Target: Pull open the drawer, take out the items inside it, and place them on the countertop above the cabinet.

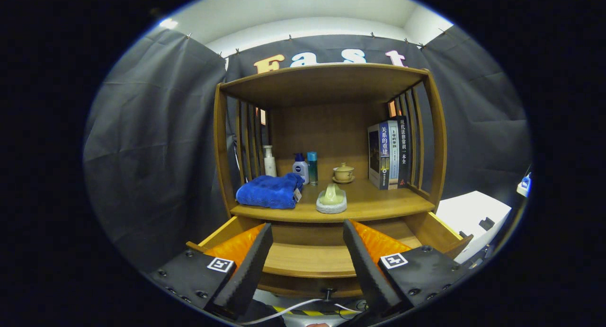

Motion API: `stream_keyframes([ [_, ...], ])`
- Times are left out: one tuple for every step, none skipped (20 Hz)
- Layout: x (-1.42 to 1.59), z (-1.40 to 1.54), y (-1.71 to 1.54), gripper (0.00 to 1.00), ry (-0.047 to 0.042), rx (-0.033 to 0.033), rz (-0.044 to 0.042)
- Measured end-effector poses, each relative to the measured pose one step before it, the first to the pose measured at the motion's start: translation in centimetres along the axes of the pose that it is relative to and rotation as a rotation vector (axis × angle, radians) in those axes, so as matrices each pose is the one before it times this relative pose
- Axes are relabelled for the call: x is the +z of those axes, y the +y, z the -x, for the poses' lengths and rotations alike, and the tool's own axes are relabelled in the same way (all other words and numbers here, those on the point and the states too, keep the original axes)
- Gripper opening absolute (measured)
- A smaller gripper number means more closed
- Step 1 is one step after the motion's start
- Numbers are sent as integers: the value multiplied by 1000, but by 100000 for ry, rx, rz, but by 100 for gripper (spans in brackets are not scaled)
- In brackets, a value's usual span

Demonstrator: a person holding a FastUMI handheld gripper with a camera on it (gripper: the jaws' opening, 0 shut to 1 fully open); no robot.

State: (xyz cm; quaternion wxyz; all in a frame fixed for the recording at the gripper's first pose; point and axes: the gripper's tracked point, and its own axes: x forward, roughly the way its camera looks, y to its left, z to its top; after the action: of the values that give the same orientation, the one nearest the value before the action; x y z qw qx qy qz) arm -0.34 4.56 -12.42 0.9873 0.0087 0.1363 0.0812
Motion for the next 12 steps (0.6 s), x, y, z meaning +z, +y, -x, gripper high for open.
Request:
stream_keyframes([
  [-427, 238, 148, 97, -249, 512, -820],
  [-703, 250, 298, 97, 345, 640, -1266],
  [-824, 98, 149, 97, 836, 584, -565],
  [-949, 32, 19, 97, 1285, 430, 234],
  [-681, 476, -9, 97, 996, -40, 563],
  [-832, -30, -148, 97, 605, -504, 797],
  [-966, -118, -201, 97, 350, -841, 655],
  [-793, -151, -186, 97, 603, -749, -16],
  [-608, -53, -80, 97, 197, -45, -627],
  [-448, -223, -148, 97, 283, -203, -901],
  [-585, -95, -186, 97, 519, -188, -798],
  [-499, -126, -338, 97, 661, -583, -540],
])
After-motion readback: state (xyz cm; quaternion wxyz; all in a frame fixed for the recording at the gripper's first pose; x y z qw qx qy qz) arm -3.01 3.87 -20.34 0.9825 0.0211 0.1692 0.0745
